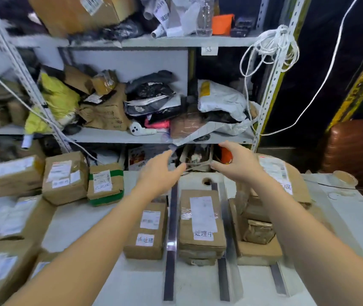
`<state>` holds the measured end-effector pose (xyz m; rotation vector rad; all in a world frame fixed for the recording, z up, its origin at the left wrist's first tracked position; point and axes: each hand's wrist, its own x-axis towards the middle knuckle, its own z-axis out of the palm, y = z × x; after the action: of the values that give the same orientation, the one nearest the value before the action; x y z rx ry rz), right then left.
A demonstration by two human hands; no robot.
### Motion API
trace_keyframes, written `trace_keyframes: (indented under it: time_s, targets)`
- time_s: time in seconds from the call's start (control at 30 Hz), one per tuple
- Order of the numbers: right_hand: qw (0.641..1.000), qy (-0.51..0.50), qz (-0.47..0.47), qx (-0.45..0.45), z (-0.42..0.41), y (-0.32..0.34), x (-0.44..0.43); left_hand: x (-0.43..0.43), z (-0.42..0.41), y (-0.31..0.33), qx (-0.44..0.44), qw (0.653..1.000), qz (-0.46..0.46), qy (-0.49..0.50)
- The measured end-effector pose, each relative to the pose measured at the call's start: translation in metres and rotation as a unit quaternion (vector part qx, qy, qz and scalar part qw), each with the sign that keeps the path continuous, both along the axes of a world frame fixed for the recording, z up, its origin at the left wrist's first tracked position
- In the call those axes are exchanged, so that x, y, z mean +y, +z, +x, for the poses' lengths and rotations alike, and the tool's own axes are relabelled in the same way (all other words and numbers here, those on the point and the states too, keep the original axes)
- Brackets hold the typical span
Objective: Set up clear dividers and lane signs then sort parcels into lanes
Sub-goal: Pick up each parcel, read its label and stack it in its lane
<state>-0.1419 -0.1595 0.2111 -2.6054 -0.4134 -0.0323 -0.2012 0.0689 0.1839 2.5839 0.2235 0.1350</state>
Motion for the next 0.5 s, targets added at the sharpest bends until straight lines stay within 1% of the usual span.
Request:
trace_keyframes:
  time_s: [0.07, 0.2, 0.37, 0.5]
  targets:
    - [1.0, 0.023, -0.01, -0.002, 0.001, -0.002, 0.035, 0.043, -0.008, 0.0, 0.004, 0.999, 0.027, 0.033]
    - [0.997, 0.057, -0.045, -0.01, -0.005, -0.01, 0.111, 0.129, -0.025, 0.0, 0.019, 0.99, 0.123, 0.068]
    - [0.994, 0.085, -0.07, 0.016, -0.013, -0.027, 0.212, 0.236, -0.045, -0.006, 0.049, 0.982, 0.153, 0.095]
    - [0.99, 0.099, -0.097, 0.03, -0.012, -0.041, 0.295, 0.323, -0.055, -0.014, 0.068, 0.971, 0.205, 0.103]
